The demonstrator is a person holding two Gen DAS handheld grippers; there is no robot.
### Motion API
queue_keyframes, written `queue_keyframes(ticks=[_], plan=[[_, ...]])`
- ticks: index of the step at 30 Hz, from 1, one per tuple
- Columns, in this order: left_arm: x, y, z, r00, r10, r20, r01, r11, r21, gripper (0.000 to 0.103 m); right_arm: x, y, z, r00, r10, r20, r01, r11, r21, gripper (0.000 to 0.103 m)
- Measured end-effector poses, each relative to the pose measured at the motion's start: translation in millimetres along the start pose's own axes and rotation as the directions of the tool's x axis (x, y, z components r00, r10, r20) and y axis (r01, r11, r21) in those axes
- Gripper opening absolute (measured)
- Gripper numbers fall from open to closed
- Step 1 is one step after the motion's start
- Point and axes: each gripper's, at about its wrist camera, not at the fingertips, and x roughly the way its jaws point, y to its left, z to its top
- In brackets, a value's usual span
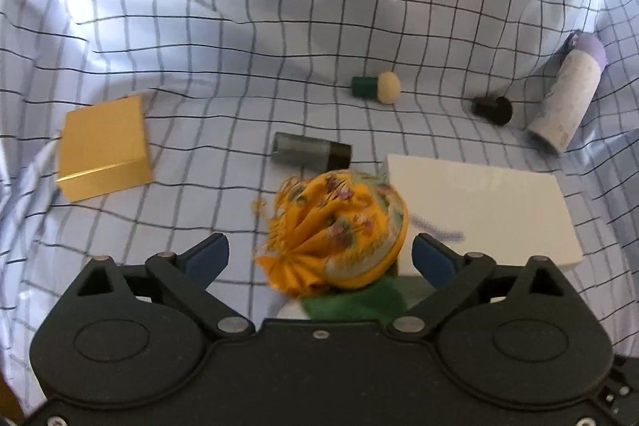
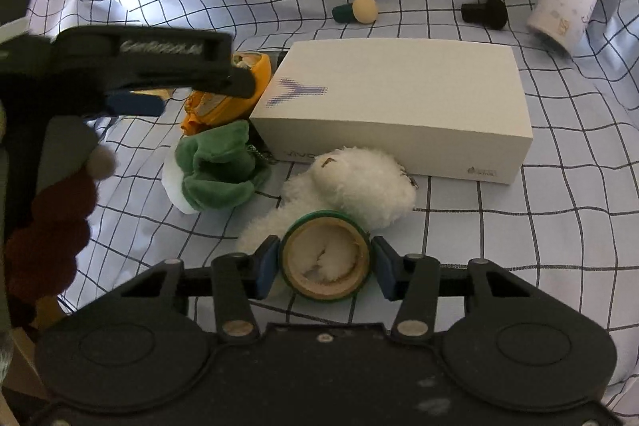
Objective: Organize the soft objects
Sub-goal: 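Grasp the green-rimmed tape with the right tool while the left grasps the yellow pouch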
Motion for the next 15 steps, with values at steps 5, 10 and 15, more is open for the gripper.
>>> queue_keyframes(ticks=[5, 10, 15], plan=[[17.4, 4.2, 7.0, 0.998, -0.051, -0.034, 0.050, 0.998, -0.033, 0.096, 0.4, -0.3, 0.7, 1.000, 0.006, -0.002, -0.006, 1.000, 0.000, 0.049], [29.3, 10.3, 11.5, 0.994, -0.101, -0.051, 0.097, 0.991, -0.090, 0.079, -0.3, 0.8, 0.3, 1.000, 0.004, -0.001, -0.004, 1.000, -0.006, 0.049], [19.5, 16.7, 16.5, 0.992, -0.122, -0.014, 0.119, 0.984, -0.134, 0.067, -2.4, 1.7, -0.4, 1.000, 0.002, 0.003, -0.002, 1.000, -0.003, 0.049]])
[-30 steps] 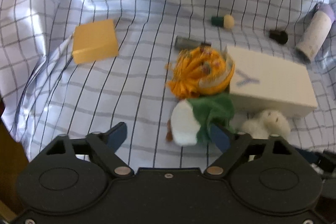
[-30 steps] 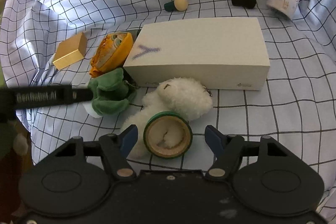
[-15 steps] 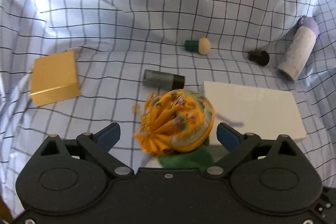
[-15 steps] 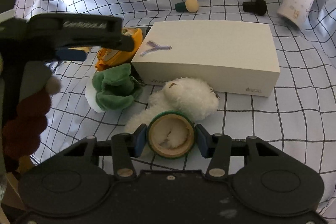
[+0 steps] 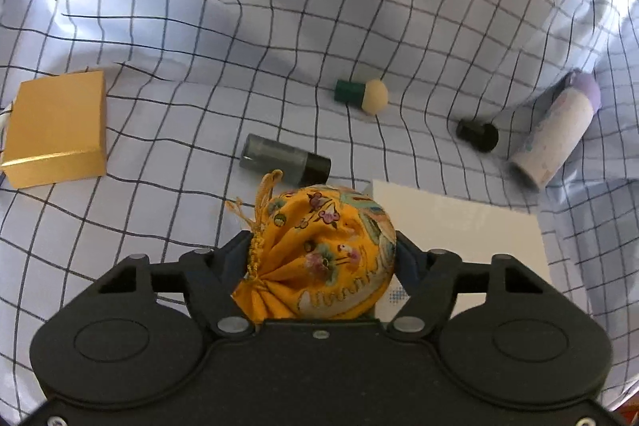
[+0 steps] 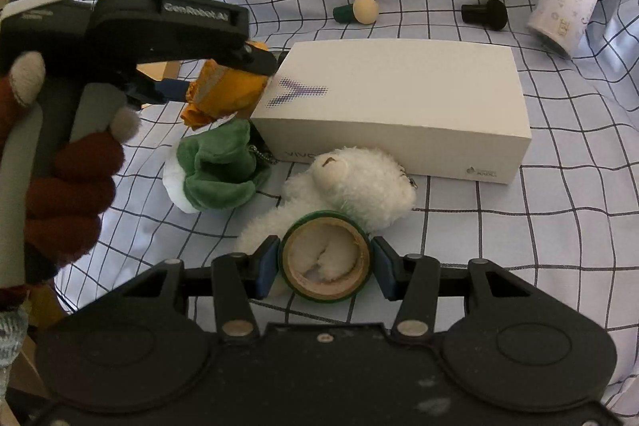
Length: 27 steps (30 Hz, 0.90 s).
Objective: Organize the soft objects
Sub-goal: 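Grasp the green-rimmed tape with the right tool while the left grasps the yellow pouch, then carry the pouch to the basket and open the left tool while the right carries the tape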
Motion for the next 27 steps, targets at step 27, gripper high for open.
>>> queue_keyframes(ticks=[27], plan=[[-166.9, -37.0, -53.9, 0.992, 0.010, 0.126, -0.014, 0.999, 0.029, 0.067, -118.1, -25.0, -38.0, 0.980, -0.081, 0.179, 0.056, 0.989, 0.139, 0.049]])
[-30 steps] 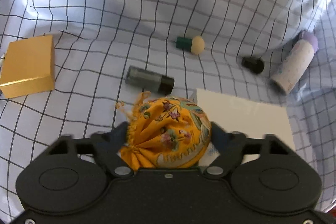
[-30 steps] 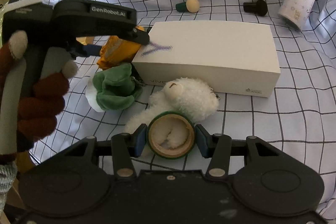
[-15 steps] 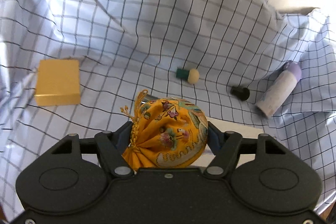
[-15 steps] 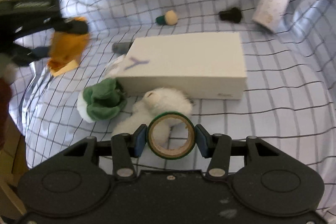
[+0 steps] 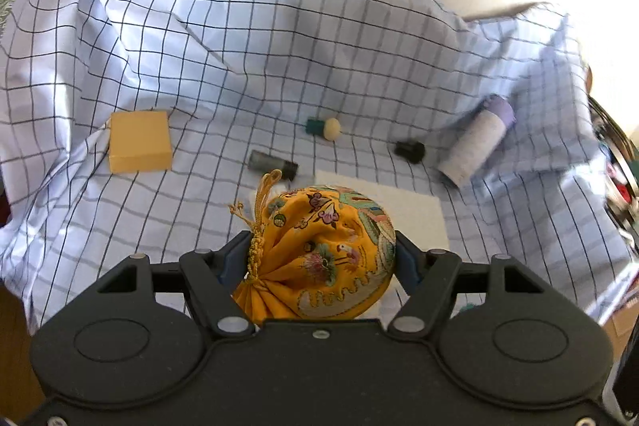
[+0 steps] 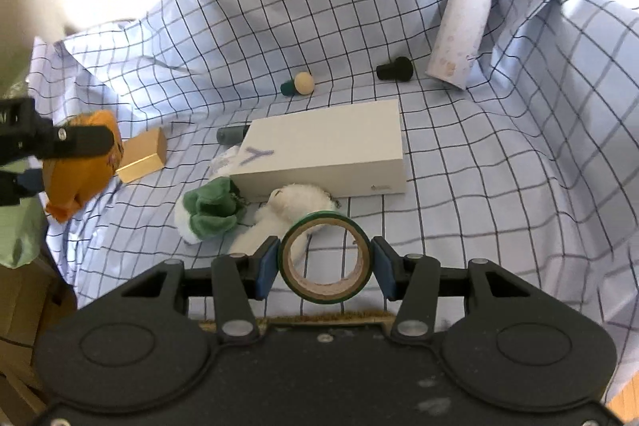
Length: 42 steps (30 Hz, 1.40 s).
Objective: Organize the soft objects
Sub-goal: 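Carry the pouch to the basket and open the left tool while the right carries the tape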
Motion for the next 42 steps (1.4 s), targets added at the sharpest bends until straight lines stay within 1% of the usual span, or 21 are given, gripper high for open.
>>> queue_keyframes(ticks=[3, 7, 16, 27, 31, 37, 42], plan=[[-11.3, -7.8, -14.3, 1.000, -0.005, -0.005, 0.005, 1.000, 0.008, 0.067, -14.7, -3.1, -9.2, 1.000, 0.005, 0.013, -0.005, 1.000, 0.005, 0.049], [-18.1, -14.0, -35.5, 0.999, -0.010, -0.034, 0.010, 1.000, 0.008, 0.067, -30.7, -9.1, -21.6, 1.000, 0.009, 0.024, -0.009, 1.000, 0.015, 0.049], [-19.1, -20.9, -84.2, 0.993, -0.002, -0.115, 0.000, 1.000, -0.016, 0.067, -55.1, -20.2, -50.2, 0.999, 0.025, 0.034, -0.026, 0.999, 0.044, 0.049], [-23.7, -30.1, -131.9, 0.988, 0.012, -0.155, -0.016, 1.000, -0.025, 0.067, -79.6, -27.2, -87.8, 0.997, 0.058, 0.045, -0.061, 0.996, 0.060, 0.049], [-27.0, -35.2, -141.8, 0.988, 0.018, -0.151, -0.021, 1.000, -0.016, 0.067, -92.3, -28.4, -96.4, 0.995, 0.076, 0.067, -0.080, 0.995, 0.052, 0.049], [-31.3, -43.9, -151.2, 0.991, 0.039, -0.132, -0.039, 0.999, 0.003, 0.068, -114.6, -30.2, -103.4, 0.988, 0.094, 0.124, -0.100, 0.994, 0.041, 0.049], [-35.6, -52.1, -156.0, 0.992, 0.071, -0.100, -0.067, 0.997, 0.040, 0.068, -134.2, -30.3, -109.4, 0.979, 0.112, 0.173, -0.119, 0.992, 0.030, 0.049]])
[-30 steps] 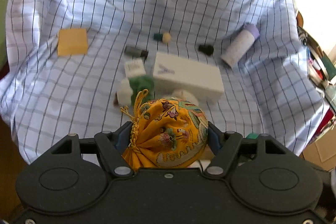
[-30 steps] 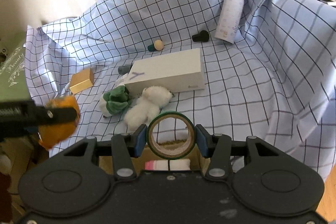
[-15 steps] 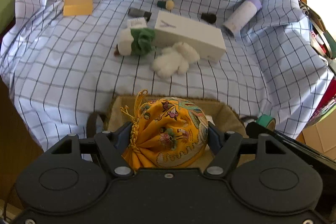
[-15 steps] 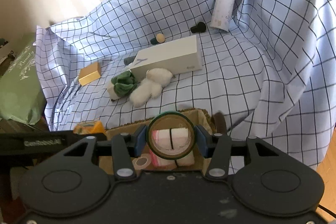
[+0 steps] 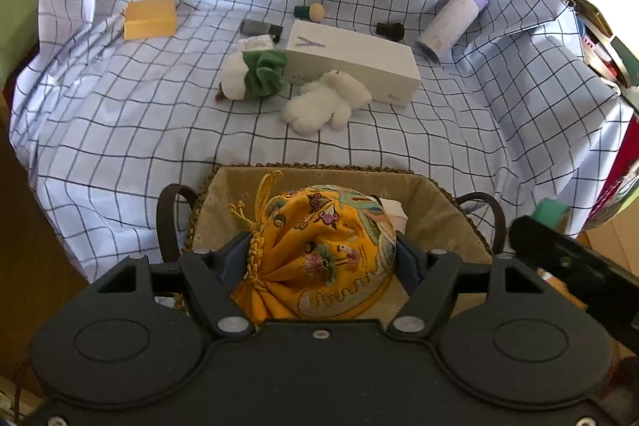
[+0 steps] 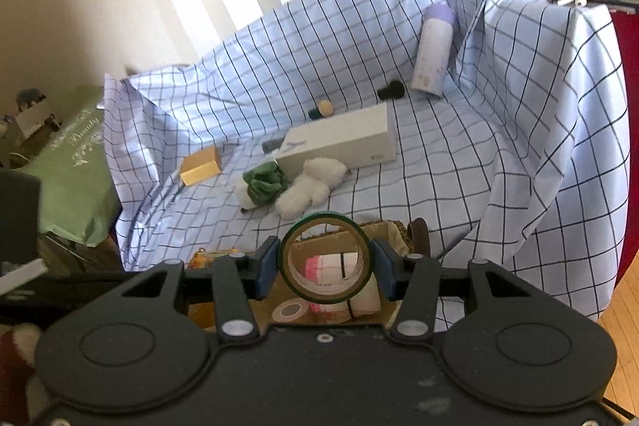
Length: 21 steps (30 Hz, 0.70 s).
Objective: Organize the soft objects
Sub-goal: 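Carry the pouch to the basket and open the left tool while the right carries the tape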
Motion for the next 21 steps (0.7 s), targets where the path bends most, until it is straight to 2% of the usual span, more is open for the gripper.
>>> queue_keyframes(ticks=[4, 8, 11, 15, 18, 21], plan=[[-2.4, -4.4, -1.9, 1.000, 0.021, 0.021, -0.021, 1.000, 0.016, 0.069, -13.5, 1.6, -2.4, 0.999, 0.012, 0.032, -0.012, 1.000, -0.006, 0.049], [-10.8, -9.2, -5.8, 0.998, 0.031, 0.055, -0.032, 0.999, 0.023, 0.074, -20.6, 3.5, -3.1, 0.999, 0.019, 0.046, -0.018, 1.000, -0.017, 0.049], [-19.8, -13.1, -8.8, 0.995, 0.041, 0.092, -0.045, 0.998, 0.036, 0.083, -18.8, 4.8, -3.2, 0.999, 0.016, 0.038, -0.015, 1.000, -0.019, 0.049], [-27.9, -15.1, -10.3, 0.989, 0.070, 0.128, -0.075, 0.997, 0.030, 0.083, -15.9, 6.2, -4.2, 1.000, 0.015, 0.026, -0.015, 1.000, -0.020, 0.049], [-32.0, -14.0, -15.1, 0.983, 0.116, 0.145, -0.116, 0.993, -0.008, 0.083, -14.6, 6.3, -4.4, 1.000, 0.015, 0.023, -0.014, 1.000, -0.022, 0.049], [-34.8, -10.9, -23.3, 0.968, 0.186, 0.166, -0.177, 0.982, -0.070, 0.083, -13.8, 5.6, -4.2, 1.000, 0.012, 0.020, -0.012, 1.000, -0.018, 0.049]])
